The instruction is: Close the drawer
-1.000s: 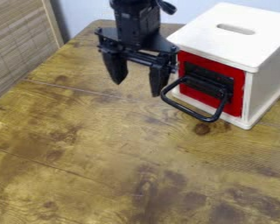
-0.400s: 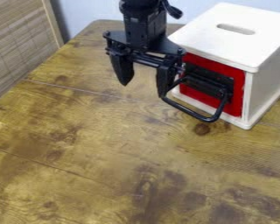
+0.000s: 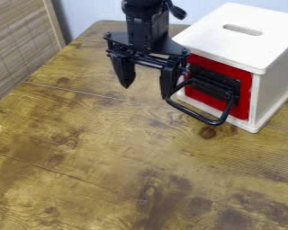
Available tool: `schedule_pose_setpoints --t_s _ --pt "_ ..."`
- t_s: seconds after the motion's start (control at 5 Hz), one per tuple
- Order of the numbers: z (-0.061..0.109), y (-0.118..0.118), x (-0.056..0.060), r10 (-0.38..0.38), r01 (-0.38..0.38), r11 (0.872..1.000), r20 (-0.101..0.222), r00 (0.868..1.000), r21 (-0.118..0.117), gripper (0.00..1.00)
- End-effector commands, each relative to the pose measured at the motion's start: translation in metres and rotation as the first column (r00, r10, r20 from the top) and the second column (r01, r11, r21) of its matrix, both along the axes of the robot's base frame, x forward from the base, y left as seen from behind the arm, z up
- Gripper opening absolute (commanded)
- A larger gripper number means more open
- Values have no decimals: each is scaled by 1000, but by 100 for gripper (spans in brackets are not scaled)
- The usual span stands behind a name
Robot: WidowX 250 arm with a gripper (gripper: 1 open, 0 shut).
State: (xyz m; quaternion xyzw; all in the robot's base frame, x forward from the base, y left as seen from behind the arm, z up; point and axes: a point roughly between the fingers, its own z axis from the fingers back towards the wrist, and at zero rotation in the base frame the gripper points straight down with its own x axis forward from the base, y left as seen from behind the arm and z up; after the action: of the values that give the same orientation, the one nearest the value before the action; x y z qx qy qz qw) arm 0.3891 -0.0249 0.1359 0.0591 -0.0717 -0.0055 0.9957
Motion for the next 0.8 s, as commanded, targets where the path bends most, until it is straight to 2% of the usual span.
schedule_pose_setpoints --t_s 0.0,0.2,0.4,0.6 --pt "26 -4 1 -6 5 1000 71 997 7 100" --pt "23 1 -7 -27 26 1000 73 997 6 100" --pt "26 -2 -9 -44 44 999 77 996 -2 100" --pt "29 0 -12 -15 15 1000 79 997 -10 100"
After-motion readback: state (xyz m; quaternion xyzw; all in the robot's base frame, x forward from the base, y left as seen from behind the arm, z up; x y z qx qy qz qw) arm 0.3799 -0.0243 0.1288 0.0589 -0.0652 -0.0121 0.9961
